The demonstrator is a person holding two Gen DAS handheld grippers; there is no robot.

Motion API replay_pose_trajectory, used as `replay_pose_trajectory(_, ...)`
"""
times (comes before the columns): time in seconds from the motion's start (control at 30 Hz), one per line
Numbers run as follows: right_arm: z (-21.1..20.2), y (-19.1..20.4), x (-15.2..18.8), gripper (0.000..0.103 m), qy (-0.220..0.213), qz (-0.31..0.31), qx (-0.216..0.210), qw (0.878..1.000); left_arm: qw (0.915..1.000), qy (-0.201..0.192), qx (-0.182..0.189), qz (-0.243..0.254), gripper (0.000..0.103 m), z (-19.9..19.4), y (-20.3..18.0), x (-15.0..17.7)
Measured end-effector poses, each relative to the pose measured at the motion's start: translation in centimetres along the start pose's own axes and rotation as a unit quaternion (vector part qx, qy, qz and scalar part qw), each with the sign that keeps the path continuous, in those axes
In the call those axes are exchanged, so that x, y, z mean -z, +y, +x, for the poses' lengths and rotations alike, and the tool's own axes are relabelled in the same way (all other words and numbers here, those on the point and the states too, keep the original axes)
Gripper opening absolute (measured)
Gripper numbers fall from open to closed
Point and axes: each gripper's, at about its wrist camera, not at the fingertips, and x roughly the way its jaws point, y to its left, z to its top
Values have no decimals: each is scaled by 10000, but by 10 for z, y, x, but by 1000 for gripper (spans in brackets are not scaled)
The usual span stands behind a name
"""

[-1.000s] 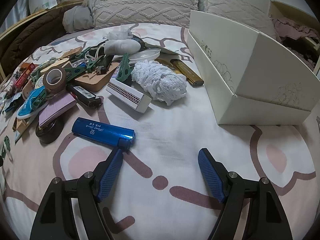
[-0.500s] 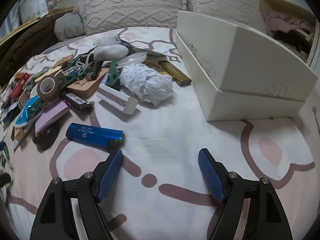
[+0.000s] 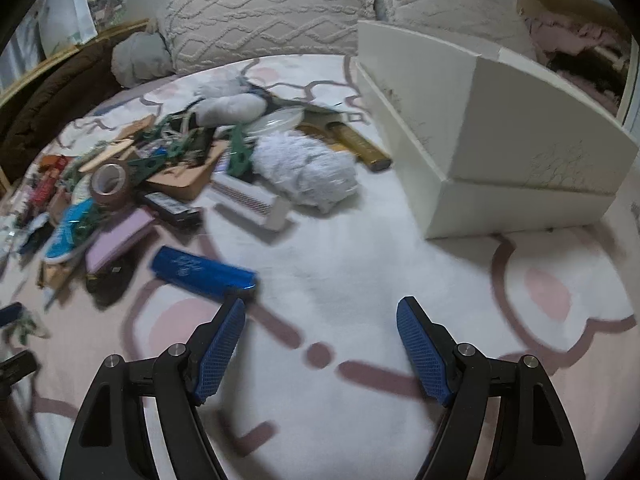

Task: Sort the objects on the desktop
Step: 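Close the left tool on the green clothespin while the right tool grasps the blue lighter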

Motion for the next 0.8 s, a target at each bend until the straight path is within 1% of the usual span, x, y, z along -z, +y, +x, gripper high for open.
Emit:
replay_pose_trajectory(0.03, -1, 3, 0, 78, 14, 49, -70, 10000, 10000, -21, -6, -22, 90, -1, 1, 0)
replay_pose_trajectory(0.07, -2, 6, 0, 78, 16, 70, -117, 9999, 10000, -29, -12, -36, 88, -2, 2, 0)
replay_pose_trajectory(0.27, -3, 33, 4, 78, 77, 81, -423, 9990, 10000, -66, -57, -28, 83, -1, 2, -1)
replay_pose_trajectory(0.37, 2, 46, 4, 78, 99, 164, -306, 9993, 9999, -66, -127, 55, 83, 2, 1, -1)
replay_pose_trajectory(0.47, 6, 48, 1, 79, 91, 477, -348, 9982, 9998, -66, -162, 82, 83, 3, 2, -2)
replay_pose_trajectory(0.5, 7, 49, 0, 81, 75, 666, -381, 9970, 9998, -66, -160, 74, 83, 4, 2, -2)
replay_pose_trajectory(0.53, 9, 49, -1, 89, 55, 827, -414, 9957, 9998, -67, -155, 71, 83, 4, 1, -1)
replay_pose_trajectory(0.57, 10, 50, -1, 93, 40, 920, -428, 9948, 9998, -72, -156, 71, 83, 4, 2, -1)
replay_pose_trajectory(0.8, 21, 60, -5, 93, -23, 869, -58, 9962, 9998, -78, -165, 66, 81, 5, 1, -1)
